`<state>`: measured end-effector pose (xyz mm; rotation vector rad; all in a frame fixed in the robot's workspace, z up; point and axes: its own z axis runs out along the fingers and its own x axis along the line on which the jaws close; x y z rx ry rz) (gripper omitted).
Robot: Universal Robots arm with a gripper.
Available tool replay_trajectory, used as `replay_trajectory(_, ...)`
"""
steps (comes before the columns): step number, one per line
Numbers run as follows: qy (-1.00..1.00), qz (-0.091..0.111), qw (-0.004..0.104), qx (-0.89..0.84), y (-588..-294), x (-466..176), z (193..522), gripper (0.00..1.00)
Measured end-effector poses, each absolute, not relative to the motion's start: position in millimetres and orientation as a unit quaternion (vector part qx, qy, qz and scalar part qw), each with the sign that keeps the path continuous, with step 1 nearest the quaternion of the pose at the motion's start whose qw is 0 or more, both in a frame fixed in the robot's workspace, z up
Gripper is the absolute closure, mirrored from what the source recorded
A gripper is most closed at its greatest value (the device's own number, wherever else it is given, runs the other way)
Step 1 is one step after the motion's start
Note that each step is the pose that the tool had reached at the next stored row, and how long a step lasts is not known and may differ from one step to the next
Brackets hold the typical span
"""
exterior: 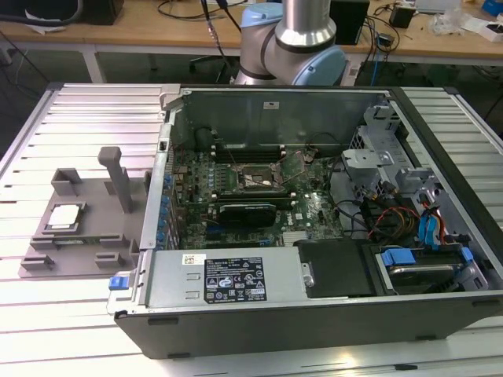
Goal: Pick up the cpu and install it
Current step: 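Reach for the cpu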
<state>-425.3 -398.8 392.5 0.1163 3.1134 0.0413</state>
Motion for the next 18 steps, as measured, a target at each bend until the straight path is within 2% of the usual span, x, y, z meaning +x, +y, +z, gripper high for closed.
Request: replay_trajectory(18,0.999,0.013,0.013,0.037,-399,-418,391,0.89)
